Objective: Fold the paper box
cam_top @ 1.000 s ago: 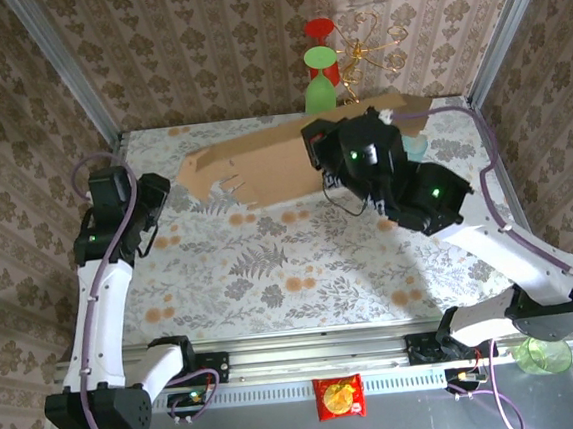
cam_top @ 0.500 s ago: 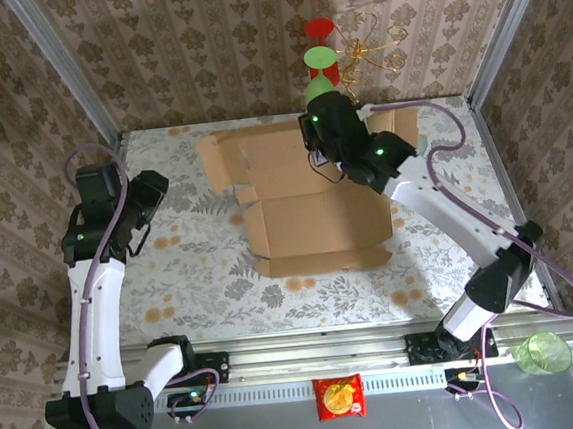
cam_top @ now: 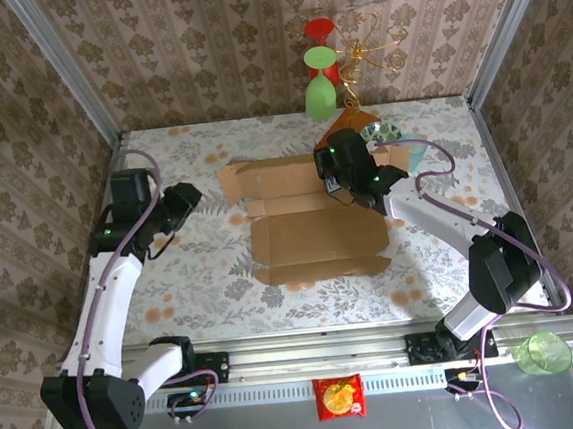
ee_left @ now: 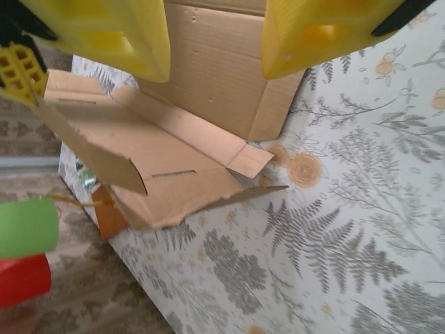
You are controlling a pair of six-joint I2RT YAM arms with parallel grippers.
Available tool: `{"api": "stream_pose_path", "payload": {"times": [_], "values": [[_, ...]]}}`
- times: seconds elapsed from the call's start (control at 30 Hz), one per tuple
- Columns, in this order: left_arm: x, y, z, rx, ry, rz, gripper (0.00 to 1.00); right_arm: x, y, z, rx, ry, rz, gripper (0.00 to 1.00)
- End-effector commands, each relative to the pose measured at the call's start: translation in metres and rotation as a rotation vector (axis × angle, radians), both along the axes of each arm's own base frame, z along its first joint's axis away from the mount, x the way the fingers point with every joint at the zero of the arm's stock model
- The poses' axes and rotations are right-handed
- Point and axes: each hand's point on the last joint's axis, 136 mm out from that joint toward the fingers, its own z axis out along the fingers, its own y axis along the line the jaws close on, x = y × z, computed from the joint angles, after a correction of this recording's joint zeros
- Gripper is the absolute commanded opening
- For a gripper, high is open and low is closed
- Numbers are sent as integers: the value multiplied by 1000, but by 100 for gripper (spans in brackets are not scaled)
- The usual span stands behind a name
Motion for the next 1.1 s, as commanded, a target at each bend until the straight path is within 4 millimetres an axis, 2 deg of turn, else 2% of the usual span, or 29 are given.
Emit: {"api": "stream_pose_path", "payload": {"times": [0.0,0.1,0.2,0.37,0.47,0.6,0.7,0.83,0.97,1.07], "values": [[4,-22,-7,-21,-35,-52,32,1,0,24,78,-64,9,0],[-2,-30,-40,-9,27,-65,30,3,-4,18,98,-36,3,0],[-4,-29,-67,-17,46,-57,27,1,-9,25,111,-20,-4,0],[9,-29,-94,-45,-50,-71,12,-16,-24,56,87,0,-36,0],[20,-20,-110,-64,-123,-44,12,-28,-32,72,87,21,-54,0],[40,-16,-127,-151,-188,-7,12,-37,-33,76,123,57,-62,0],[59,-25,-135,-239,-216,-3,13,-40,-32,76,136,71,-65,0],[83,-50,-139,-368,-260,-15,14,-39,-34,80,138,67,-72,0],[92,-78,-135,-468,-301,-31,14,-38,-33,76,162,71,-78,0],[90,-98,-130,-477,-308,-60,14,-36,-33,72,172,73,-83,0]]}}
